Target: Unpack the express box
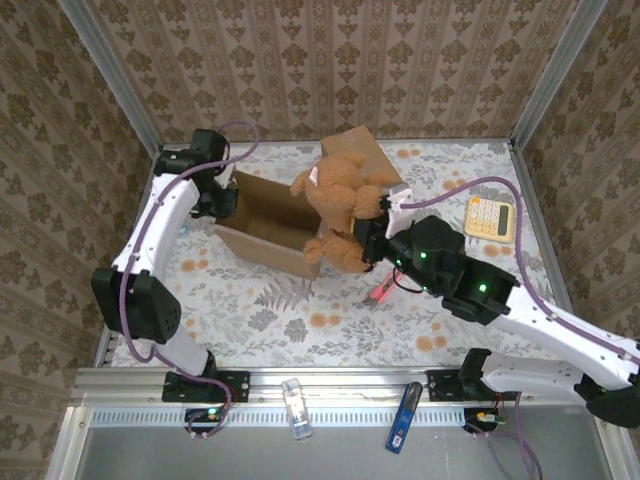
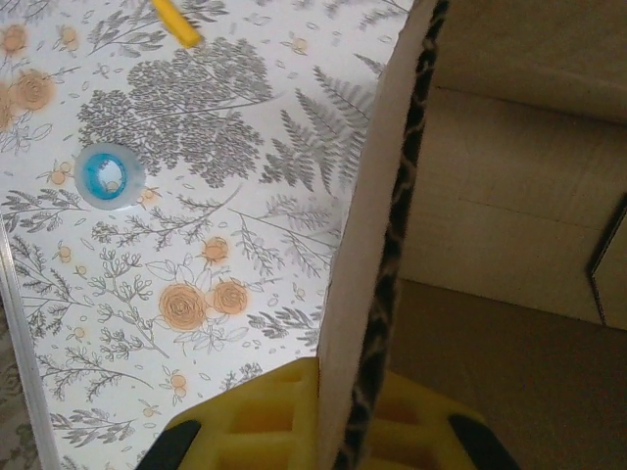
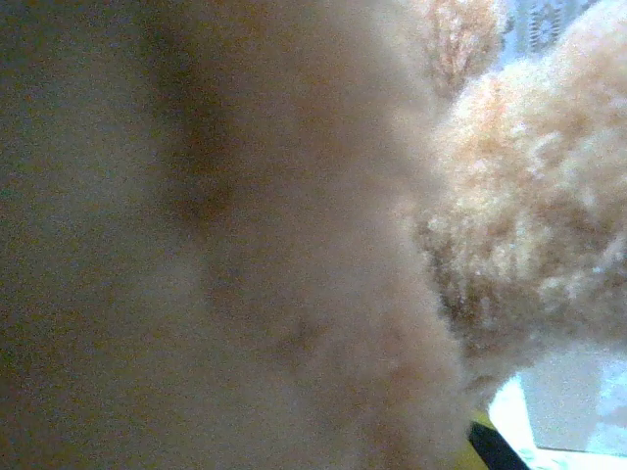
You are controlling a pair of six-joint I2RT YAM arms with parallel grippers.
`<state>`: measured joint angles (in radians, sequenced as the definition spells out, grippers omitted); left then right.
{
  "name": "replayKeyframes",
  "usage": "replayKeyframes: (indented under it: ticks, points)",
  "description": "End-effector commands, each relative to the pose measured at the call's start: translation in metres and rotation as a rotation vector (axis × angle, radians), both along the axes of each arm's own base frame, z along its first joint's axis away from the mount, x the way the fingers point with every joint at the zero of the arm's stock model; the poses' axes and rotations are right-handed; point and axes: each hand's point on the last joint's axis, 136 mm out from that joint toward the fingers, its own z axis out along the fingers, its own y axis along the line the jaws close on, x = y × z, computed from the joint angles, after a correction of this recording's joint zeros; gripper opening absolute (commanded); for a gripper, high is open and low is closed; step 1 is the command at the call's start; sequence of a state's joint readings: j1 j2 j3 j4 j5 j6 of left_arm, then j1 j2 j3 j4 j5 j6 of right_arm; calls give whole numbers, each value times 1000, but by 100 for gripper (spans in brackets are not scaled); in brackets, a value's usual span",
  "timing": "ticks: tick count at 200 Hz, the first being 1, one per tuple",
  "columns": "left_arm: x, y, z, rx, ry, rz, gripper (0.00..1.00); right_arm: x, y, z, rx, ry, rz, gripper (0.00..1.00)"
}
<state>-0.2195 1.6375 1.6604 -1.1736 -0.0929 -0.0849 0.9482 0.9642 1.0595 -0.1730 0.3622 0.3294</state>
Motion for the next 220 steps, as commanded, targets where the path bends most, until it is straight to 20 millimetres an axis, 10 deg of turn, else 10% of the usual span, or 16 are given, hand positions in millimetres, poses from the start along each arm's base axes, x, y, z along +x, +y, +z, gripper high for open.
replayKeyframes:
  ticks: [1, 70, 162, 220]
  points:
    - [21, 7, 4, -72, -30, 81, 0, -1, -32, 3, 2, 0, -94, 0]
    - [80, 18, 0, -186, -54, 146, 0, -10, -87, -19, -23, 84, -211, 0]
    - [135, 22, 6, -195, -61, 151, 0, -8, -102, -36, -49, 156, -257, 0]
    - [147, 17, 19, -239, -102, 143, 33, -6, -106, -34, -43, 162, -273, 0]
